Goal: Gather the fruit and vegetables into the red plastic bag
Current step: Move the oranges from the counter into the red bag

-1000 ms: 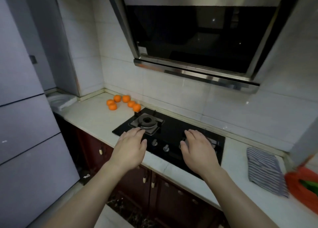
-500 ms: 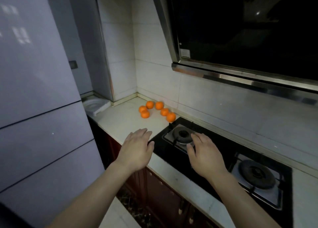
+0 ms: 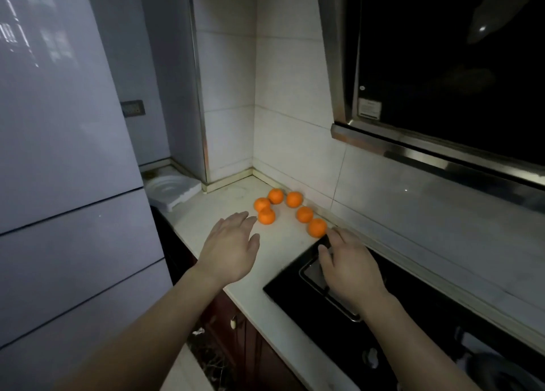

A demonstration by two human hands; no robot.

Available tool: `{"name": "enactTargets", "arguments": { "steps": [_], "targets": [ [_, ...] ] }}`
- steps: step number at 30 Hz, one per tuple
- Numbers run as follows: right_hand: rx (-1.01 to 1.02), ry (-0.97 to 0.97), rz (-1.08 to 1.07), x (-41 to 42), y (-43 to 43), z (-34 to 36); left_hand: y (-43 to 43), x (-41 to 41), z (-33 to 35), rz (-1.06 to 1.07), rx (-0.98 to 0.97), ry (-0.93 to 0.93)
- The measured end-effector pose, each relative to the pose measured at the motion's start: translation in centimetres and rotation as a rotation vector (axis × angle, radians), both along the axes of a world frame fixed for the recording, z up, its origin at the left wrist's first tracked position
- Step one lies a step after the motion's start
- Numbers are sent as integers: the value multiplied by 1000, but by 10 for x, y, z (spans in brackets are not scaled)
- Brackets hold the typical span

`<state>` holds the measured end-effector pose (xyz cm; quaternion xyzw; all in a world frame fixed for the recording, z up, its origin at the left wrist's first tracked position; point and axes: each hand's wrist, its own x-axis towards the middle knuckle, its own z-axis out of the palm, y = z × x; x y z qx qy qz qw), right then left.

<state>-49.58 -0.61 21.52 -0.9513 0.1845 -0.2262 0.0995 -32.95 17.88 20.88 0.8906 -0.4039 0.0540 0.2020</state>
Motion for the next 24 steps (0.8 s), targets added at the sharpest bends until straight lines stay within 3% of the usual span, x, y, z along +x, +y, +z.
{"name": "enactTargets", "arguments": {
  "steps": [24],
  "targets": [
    [53,129,-246,283,30,-45,-9,316,-37,-203,-7,29]
  ]
}}
